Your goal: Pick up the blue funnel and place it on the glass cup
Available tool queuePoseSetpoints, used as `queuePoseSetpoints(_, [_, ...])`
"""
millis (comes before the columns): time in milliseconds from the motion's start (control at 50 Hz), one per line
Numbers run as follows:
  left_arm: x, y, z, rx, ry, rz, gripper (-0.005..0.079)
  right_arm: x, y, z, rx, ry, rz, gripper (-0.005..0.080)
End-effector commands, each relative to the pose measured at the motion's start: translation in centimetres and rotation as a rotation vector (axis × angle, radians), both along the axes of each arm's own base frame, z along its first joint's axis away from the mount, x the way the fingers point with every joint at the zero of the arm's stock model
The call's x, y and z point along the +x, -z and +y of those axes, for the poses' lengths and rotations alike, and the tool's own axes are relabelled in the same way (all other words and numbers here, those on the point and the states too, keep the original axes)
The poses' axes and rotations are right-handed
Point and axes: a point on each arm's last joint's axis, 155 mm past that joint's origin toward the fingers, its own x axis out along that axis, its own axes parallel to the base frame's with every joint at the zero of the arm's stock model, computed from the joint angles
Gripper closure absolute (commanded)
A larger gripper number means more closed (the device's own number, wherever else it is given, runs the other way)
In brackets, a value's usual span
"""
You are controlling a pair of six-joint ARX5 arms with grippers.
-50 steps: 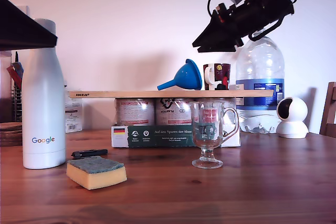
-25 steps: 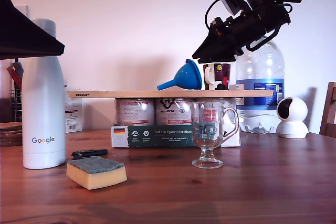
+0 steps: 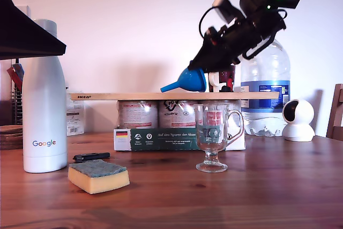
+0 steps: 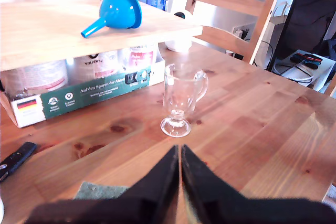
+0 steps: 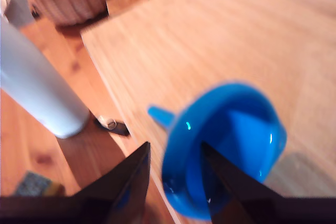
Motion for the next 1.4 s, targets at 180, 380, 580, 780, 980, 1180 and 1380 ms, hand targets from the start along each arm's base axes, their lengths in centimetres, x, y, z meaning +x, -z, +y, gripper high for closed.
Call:
queuePoseSetpoints(180, [-0.2, 0.7, 0.0, 0.009, 0.005, 0.009, 0.0766, 0.3, 1.5, 0.3, -0.01, -0.005, 0.014, 0.0542])
queuePoseSetpoints(380, [-0.2, 0.7, 0.0, 0.009, 0.005, 0.009, 0.0766, 0.3, 1.4, 0.3, -0.011, -0.006, 0.015, 0.0542])
queuePoseSetpoints(580, [-0.2, 0.7, 0.0, 0.009, 0.005, 0.009, 0.0766, 0.5, 0.0, 0.3, -0.008, -0.008, 0.003, 0.0542])
queuePoseSetpoints(780, [-0.2, 0.7, 0.0, 0.009, 0.005, 0.009, 0.0766, 0.5, -0.6, 0.4, -0.006, -0.011, 0.003, 0.06])
queuePoseSetpoints(980, [-0.2, 0.8, 0.0, 0.009, 0.005, 0.009, 0.0766, 0.1, -0.5, 1.0, -0.013, -0.026, 0.004, 0.0665])
queuePoseSetpoints(1180, [-0.2, 0.8, 0.0, 0.01, 0.005, 0.01, 0.0766, -0.1, -0.5, 1.3, -0.02, -0.038, -0.009, 0.0765])
queuePoseSetpoints(1380, [-0.2, 0.9, 0.0, 0.012, 0.005, 0.013, 0.0766, 0.0, -0.4, 1.3, -0.032, -0.032, -0.014, 0.0765])
